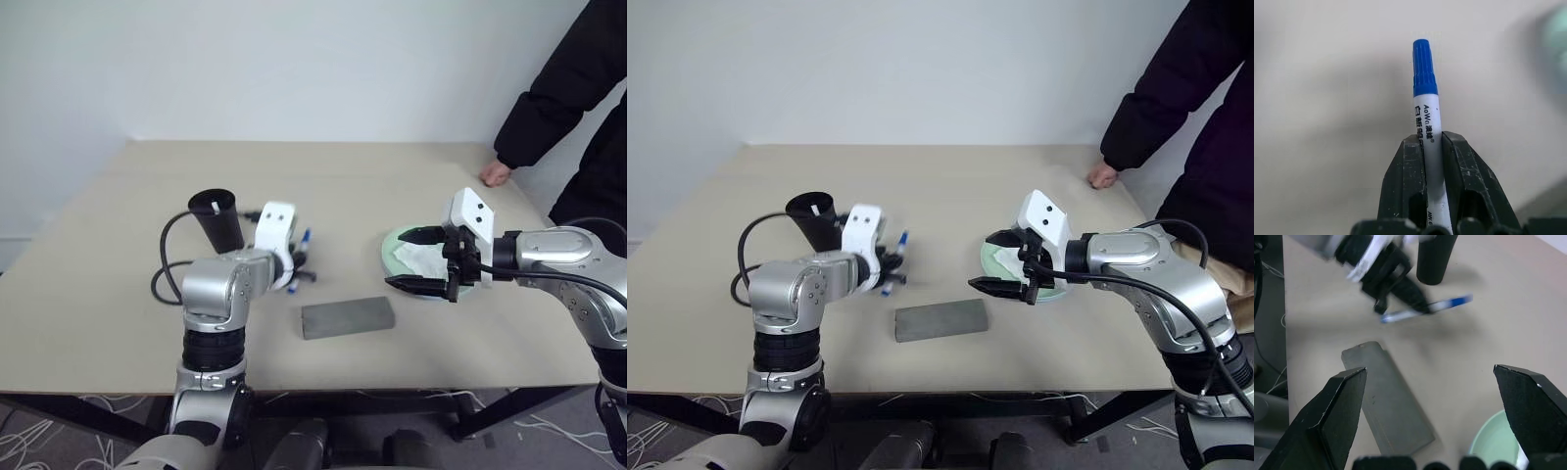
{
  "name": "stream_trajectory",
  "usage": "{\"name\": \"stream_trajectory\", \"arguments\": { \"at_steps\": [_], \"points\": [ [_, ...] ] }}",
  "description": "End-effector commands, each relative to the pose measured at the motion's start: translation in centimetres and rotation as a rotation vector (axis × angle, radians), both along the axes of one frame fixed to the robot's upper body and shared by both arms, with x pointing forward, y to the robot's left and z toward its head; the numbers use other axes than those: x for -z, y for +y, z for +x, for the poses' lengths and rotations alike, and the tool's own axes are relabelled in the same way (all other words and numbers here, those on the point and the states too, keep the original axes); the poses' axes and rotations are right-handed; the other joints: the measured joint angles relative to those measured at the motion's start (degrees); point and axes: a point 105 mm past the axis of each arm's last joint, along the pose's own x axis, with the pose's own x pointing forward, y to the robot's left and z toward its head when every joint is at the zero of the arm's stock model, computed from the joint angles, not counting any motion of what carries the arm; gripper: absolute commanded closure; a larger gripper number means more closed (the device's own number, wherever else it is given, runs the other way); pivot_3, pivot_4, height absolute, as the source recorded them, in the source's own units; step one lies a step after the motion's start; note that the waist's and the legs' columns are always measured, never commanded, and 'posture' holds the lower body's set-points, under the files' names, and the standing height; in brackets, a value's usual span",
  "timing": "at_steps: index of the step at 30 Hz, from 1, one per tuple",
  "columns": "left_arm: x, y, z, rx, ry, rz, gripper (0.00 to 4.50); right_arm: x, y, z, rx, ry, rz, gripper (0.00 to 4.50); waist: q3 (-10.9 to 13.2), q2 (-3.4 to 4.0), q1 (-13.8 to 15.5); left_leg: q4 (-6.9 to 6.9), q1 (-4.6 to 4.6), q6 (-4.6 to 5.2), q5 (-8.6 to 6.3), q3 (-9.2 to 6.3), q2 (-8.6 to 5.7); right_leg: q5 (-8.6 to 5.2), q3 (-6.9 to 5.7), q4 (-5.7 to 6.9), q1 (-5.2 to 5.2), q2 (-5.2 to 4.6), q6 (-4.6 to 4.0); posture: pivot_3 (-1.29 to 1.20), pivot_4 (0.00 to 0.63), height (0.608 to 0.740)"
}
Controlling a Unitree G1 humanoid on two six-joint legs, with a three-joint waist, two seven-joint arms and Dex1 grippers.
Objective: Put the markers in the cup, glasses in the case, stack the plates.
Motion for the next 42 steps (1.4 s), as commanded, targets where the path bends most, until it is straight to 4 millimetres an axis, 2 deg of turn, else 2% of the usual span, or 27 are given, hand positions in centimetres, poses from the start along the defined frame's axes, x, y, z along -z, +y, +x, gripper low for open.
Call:
{"name": "stream_trajectory", "arguments": {
  "at_steps": [1, 5, 7, 12, 15, 21, 34, 42],
  "points": [
    [-7.6, -0.7, 1.1, 0.017, -0.388, -0.015, 4.39, -1.2, 0.3, 0.1, -0.005, -0.057, 0.014, 0.00, 0.0, 0.00, -0.2, -0.04, 0.00, 0.00, 0.00, 0.00, 0.03, 0.01, -0.01, 0.00, -0.03, 0.01, -0.01, 0.00, 0.000, 0.727],
    [-10.5, 1.3, 2.8, -0.093, -0.569, -0.012, 4.39, -1.2, 0.3, 0.2, -0.002, -0.058, 0.016, 0.00, 0.0, 0.05, -0.3, -0.10, 0.06, 0.00, 0.00, 0.02, 0.04, 0.04, 0.03, -0.04, -0.02, 0.04, 0.05, 0.00, 0.000, 0.727],
    [-11.7, 3.2, 3.6, -0.193, -0.668, 0.019, 4.39, -1.2, 0.3, 0.2, -0.001, -0.059, 0.017, 0.00, 0.0, 0.05, -0.3, -0.10, 0.08, 0.00, 0.00, 0.01, 0.04, 0.07, 0.05, -0.08, -0.01, 0.07, 0.11, 0.00, 0.000, 0.727],
    [-13.3, 7.0, 4.7, -0.367, -0.847, 0.098, 4.39, -1.2, 0.3, 0.2, 0.000, -0.059, 0.020, 0.00, 0.0, 0.03, 0.0, -0.07, 0.09, 0.01, 0.01, -0.03, 0.02, 0.09, 0.03, -0.09, -0.03, 0.09, 0.13, 0.00, 0.000, 0.727],
    [-12.7, 9.6, 5.4, -0.446, -0.880, 0.154, 4.39, -1.3, 0.4, 0.1, -0.002, -0.059, 0.023, 0.00, 0.0, 0.03, 0.2, -0.03, 0.10, 0.01, 0.01, -0.03, 0.01, 0.09, 0.03, -0.10, -0.04, 0.09, 0.14, 0.00, 0.000, 0.727],
    [-10.1, 11.6, 6.4, -0.475, -0.864, 0.185, 4.39, -1.4, 0.4, 0.1, -0.005, -0.059, 0.024, 0.00, 0.0, 0.01, 0.4, 0.02, 0.09, 0.01, 0.01, -0.06, -0.01, 0.10, -0.02, -0.09, -0.02, 0.09, 0.14, 0.00, 0.000, 0.727],
    [-5.1, 13.7, 7.0, -0.499, -0.778, 0.199, 4.39, -1.7, 0.3, -0.1, -0.008, -0.063, 0.025, 0.00, 0.0, 0.01, 0.2, 0.09, 0.10, 0.01, 0.01, -0.06, -0.02, 0.11, -0.02, -0.03, -0.01, 0.09, 0.16, 0.00, 0.000, 0.727],
    [-2.9, 14.7, 7.2, -0.513, -0.736, 0.228, 4.39, -1.8, 0.4, 0.0, -0.009, -0.062, 0.029, 0.00, 0.0, 0.00, 0.2, 0.11, 0.10, 0.01, 0.01, -0.08, -0.02, 0.11, -0.05, 0.00, -0.01, 0.10, 0.16, 0.00, 0.000, 0.727]
  ]
}}
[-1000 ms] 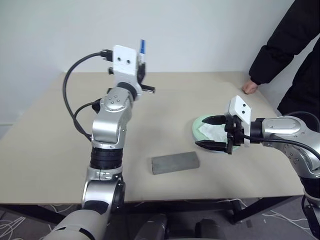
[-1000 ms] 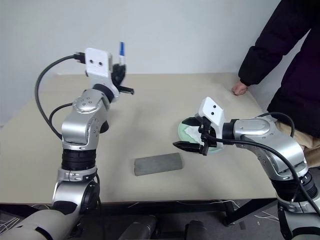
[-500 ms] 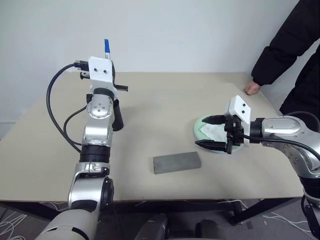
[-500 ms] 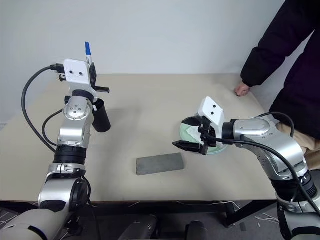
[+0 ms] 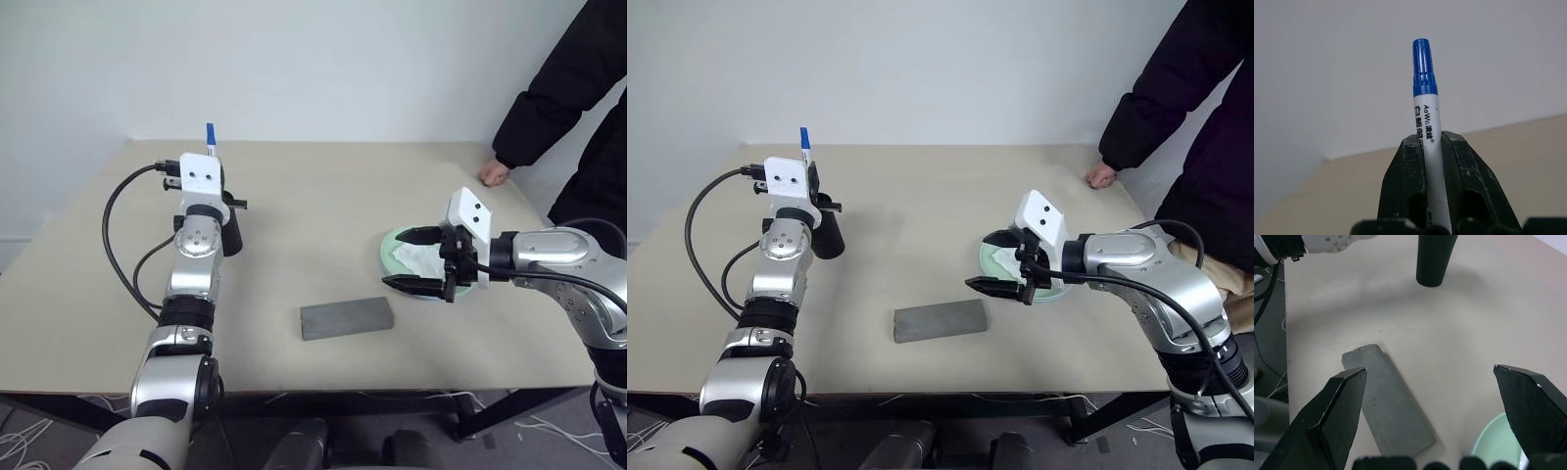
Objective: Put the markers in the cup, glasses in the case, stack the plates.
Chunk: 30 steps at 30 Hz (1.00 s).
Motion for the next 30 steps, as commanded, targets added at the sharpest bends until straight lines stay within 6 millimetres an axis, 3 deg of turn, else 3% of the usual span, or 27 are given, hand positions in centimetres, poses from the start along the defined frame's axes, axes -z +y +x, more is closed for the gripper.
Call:
{"name": "stream_trajectory", "arguments": {
  "at_steps": [1, 11, 23, 30],
  "points": [
    [-1.2, 0.6, -0.1, -0.013, -0.054, 0.019, 4.39, -1.8, 0.0, 0.0, -0.008, -0.068, 0.016, 0.00, 0.0, 0.00, 0.0, 0.00, 0.00, 0.00, 0.00, 0.01, 0.00, 0.00, 0.00, 0.00, 0.00, 0.00, 0.00, 0.00, 0.000, 0.727],
    [0.6, 1.4, -0.2, -0.011, -0.018, 0.028, 4.39, -1.8, 0.0, -0.1, -0.009, -0.068, 0.017, 0.00, 0.0, 0.00, 0.0, 0.00, 0.00, 0.00, 0.00, -0.01, 0.00, 0.00, -0.01, 0.01, -0.01, 0.00, 0.00, 0.00, 0.000, 0.727],
    [0.6, 1.3, -0.2, -0.012, -0.013, 0.036, 0.33, -1.7, 0.1, -0.1, -0.009, -0.066, 0.018, 0.00, 0.0, 0.00, 0.0, 0.00, 0.00, 0.00, 0.00, -0.01, 0.00, 0.00, -0.01, 0.04, -0.01, 0.00, 0.00, 0.00, 0.000, 0.727],
    [0.0, 0.3, -0.2, 0.092, 0.009, 0.016, 0.33, -1.8, 0.1, -0.1, -0.005, -0.064, 0.020, 0.00, 0.0, 0.00, 0.0, 0.00, 0.00, 0.00, 0.00, -0.01, 0.00, 0.00, -0.01, 0.05, -0.01, 0.01, 0.00, 0.00, 0.000, 0.727]
  ]
}}
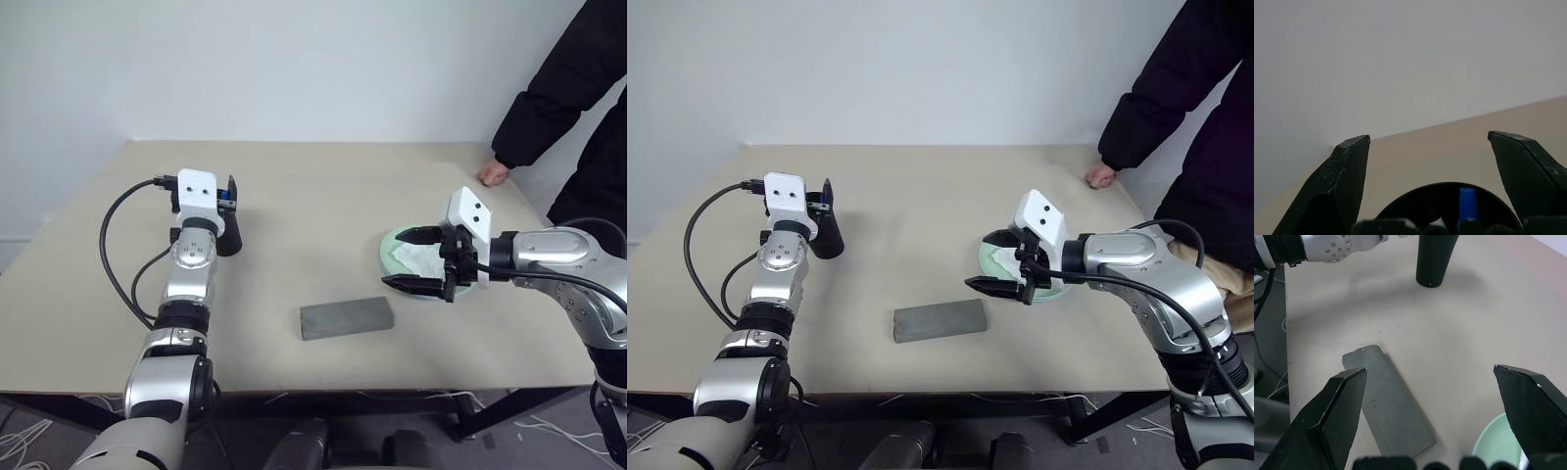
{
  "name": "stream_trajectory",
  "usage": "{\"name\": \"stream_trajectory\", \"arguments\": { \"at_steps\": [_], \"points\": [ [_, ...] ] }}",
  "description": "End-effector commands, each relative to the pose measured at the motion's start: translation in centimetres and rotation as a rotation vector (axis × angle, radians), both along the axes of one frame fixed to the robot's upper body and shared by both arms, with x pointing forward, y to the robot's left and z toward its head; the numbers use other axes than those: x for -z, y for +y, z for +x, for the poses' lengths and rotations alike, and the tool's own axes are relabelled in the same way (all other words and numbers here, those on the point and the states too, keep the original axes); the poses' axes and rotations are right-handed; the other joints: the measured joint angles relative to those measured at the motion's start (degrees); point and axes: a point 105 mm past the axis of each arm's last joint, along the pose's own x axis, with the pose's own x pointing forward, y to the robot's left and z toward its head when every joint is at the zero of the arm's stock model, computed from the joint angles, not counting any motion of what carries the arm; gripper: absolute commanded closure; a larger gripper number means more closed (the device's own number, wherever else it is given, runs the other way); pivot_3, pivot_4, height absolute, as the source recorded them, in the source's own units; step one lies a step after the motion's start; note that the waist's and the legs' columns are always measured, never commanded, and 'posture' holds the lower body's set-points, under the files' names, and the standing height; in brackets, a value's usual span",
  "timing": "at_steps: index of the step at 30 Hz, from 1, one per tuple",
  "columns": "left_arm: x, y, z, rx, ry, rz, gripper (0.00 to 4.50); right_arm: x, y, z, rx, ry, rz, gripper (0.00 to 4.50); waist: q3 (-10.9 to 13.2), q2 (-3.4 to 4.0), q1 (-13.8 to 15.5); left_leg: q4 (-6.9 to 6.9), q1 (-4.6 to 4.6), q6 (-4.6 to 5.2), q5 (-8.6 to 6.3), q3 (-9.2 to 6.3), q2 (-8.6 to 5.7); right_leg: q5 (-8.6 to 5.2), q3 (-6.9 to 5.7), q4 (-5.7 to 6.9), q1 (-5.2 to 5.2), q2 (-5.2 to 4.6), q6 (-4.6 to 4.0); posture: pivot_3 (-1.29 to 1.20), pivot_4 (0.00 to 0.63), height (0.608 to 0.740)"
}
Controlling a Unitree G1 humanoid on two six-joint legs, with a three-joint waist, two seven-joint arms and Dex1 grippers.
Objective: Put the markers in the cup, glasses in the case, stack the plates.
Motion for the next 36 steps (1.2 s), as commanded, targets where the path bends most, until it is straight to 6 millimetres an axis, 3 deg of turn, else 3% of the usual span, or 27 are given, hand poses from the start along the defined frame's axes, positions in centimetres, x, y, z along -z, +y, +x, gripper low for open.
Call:
{"name": "stream_trajectory", "arguments": {
  "at_steps": [1, 4, 8, 12, 17, 27, 36],
  "points": [
    [-2.1, -1.0, -0.2, 0.138, -0.010, -0.003, 0.33, -1.7, 0.0, -0.1, -0.005, -0.065, 0.018, 0.00, 0.0, 0.00, 0.0, 0.00, 0.00, 0.00, 0.00, 0.00, 0.00, 0.00, 0.00, 0.00, 0.00, 0.00, 0.00, 0.00, 0.000, 0.727],
    [-1.4, -1.9, -1.4, 0.319, 0.119, -0.031, 0.33, -1.6, -0.4, -0.1, 0.014, -0.060, 0.019, 0.00, 0.0, 0.01, -0.2, -0.01, -0.01, 0.00, 0.00, 0.02, 0.00, 0.00, 0.01, 0.00, -0.02, 0.00, -0.01, 0.00, 0.000, 0.727],
    [-2.1, -2.7, -4.9, 0.569, 0.240, -0.059, 0.33, -1.5, -0.9, 0.0, 0.050, -0.058, 0.028, 0.00, 0.0, 0.04, -1.0, -0.10, -0.01, 0.00, 0.00, 0.01, 0.02, -0.02, 0.07, 0.00, -0.10, 0.02, -0.04, 0.00, 0.000, 0.727],
    [-3.6, -3.0, -8.3, 0.713, 0.299, 0.001, 0.33, -1.8, -1.0, 0.5, 0.086, -0.062, 0.064, 0.00, 0.0, 0.07, -0.9, -0.15, -0.01, 0.00, 0.00, -0.01, 0.07, -0.03, 0.09, 0.04, -0.15, 0.04, -0.08, 0.00, 0.000, 0.727],
    [-3.8, -2.5, -12.3, 0.853, 0.410, 0.013, 0.33, -1.0, -0.9, 0.7, 0.105, -0.047, 0.077, 0.00, 0.0, 0.25, -0.8, -0.24, 0.02, -0.01, -0.01, 0.06, 0.08, -0.11, 0.19, 0.03, -0.13, 0.01, -0.24, 0.00, 0.000, 0.727],
    [-4.4, 0.8, -13.3, 0.774, 0.436, 0.040, 0.33, -0.7, 1.1, 1.0, 0.078, -0.044, 0.111, 0.00, 0.0, 0.28, -0.4, -0.77, 0.01, -0.01, 0.00, 0.19, 0.08, -0.06, 0.43, 0.05, -0.57, 0.02, -0.34, 0.00, 0.000, 0.727],
    [-4.5, 1.4, -13.5, 0.726, 0.409, 0.036, 0.33, -0.8, 1.9, 0.5, 0.007, -0.024, 0.123, 0.00, 0.0, 0.29, -0.5, -0.83, 0.00, -0.01, 0.00, 0.35, 0.09, -0.02, 0.69, 0.05, -0.75, 0.09, -0.37, 0.00, 0.000, 0.727]
  ]
}}
